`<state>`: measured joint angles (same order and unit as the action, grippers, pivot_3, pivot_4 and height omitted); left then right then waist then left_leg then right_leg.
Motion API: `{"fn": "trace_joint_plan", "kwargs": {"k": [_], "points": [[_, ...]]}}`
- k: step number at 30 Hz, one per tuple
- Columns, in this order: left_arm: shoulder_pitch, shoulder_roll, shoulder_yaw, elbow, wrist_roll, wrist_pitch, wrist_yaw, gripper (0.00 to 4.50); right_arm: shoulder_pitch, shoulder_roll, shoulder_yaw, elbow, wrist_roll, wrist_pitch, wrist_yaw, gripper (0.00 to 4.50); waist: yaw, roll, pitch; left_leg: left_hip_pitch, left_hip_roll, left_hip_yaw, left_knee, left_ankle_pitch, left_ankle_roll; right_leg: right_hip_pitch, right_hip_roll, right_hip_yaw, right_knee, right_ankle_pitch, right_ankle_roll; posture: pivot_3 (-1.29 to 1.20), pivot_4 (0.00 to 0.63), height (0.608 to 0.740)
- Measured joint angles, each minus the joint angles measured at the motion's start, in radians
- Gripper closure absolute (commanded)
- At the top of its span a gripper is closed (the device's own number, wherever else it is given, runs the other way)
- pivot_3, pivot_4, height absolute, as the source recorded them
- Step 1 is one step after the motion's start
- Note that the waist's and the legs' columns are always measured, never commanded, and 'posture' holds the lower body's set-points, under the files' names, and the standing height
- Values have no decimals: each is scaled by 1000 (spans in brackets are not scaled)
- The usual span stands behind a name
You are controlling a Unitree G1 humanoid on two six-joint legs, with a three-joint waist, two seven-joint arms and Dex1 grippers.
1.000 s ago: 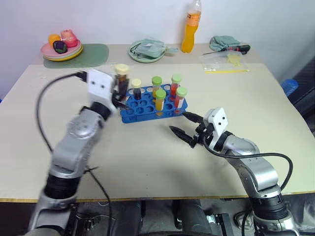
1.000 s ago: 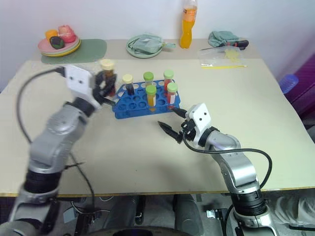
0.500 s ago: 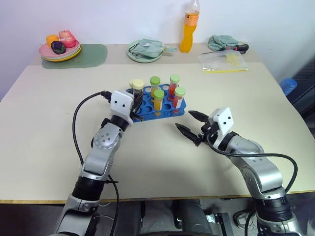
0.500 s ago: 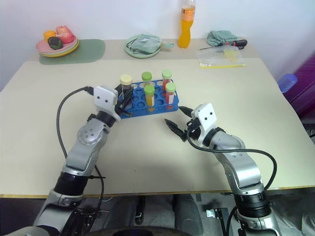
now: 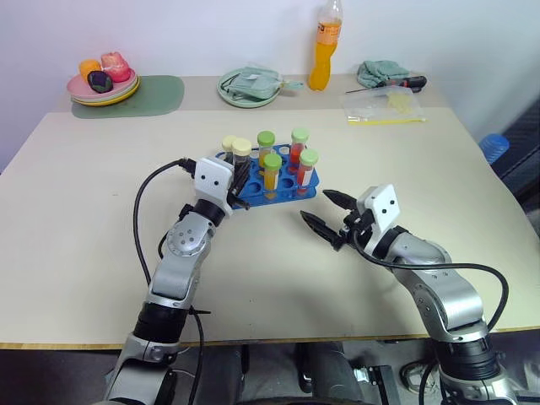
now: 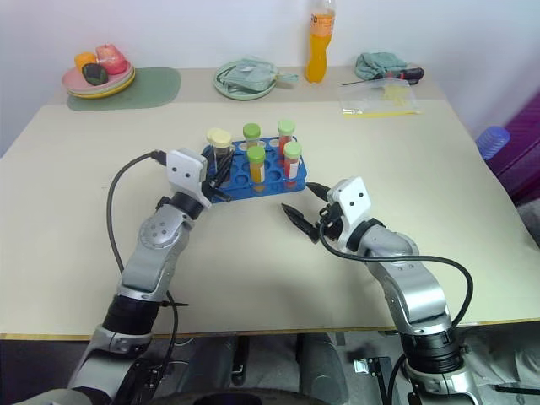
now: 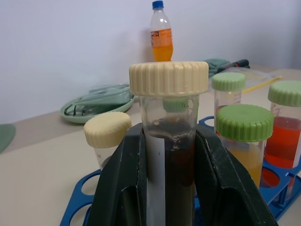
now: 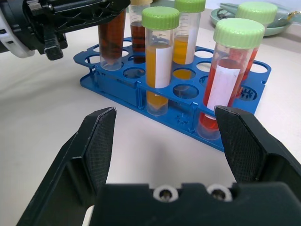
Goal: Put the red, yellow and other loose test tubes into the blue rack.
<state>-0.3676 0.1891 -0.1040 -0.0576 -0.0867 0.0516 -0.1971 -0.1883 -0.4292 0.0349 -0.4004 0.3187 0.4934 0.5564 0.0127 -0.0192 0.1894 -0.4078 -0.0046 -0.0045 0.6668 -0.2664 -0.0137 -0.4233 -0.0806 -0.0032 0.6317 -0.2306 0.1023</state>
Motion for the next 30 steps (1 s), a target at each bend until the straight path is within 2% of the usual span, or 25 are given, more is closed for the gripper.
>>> {"fn": "trace_joint_plan", "kwargs": {"k": [10,16,20,22,24,26,28,30], "points": [[0,-21,13,81,12,-47,-19,3727,0,7,13,0,-1,-5,-6,802,0,0,0,0,0,0,0,0,0,0,0,0,0,0,0,0,150,740],[3,-40,27,82,5,-38,-30,653,0,3,14,0,0,-10,-3,802,-1,0,0,0,0,0,0,0,0,0,0,0,0,0,0,0,150,740],[35,-7,68,-6,-39,14,-58,653,6,-51,-28,-2,12,-10,23,802,-2,0,0,0,0,-1,0,0,0,0,0,0,0,0,0,0,150,740],[82,52,110,-92,-89,69,-96,653,28,-110,-89,-16,48,-8,61,802,-2,0,0,0,1,-1,0,-1,1,0,0,0,0,0,0,0,150,740],[163,178,209,-184,-175,150,-168,653,73,-200,-198,-29,97,4,118,802,-7,0,0,1,2,-1,-1,-1,2,0,0,0,0,0,0,0,150,740],[217,258,305,-213,-223,205,-209,653,110,-255,-283,-26,122,13,156,802,-7,0,0,1,3,-1,-1,-1,2,0,1,0,0,0,0,0,150,740],[312,379,376,-253,-289,265,-304,653,167,-326,-359,-9,148,15,218,802,-7,0,0,1,3,0,-1,-1,2,1,0,0,-1,-1,-1,0,150,740],[395,451,449,-253,-321,309,-370,653,219,-372,-431,51,158,19,262,802,-2,0,0,2,3,1,-1,-1,2,2,0,0,-2,-2,-4,0,150,740]]}}
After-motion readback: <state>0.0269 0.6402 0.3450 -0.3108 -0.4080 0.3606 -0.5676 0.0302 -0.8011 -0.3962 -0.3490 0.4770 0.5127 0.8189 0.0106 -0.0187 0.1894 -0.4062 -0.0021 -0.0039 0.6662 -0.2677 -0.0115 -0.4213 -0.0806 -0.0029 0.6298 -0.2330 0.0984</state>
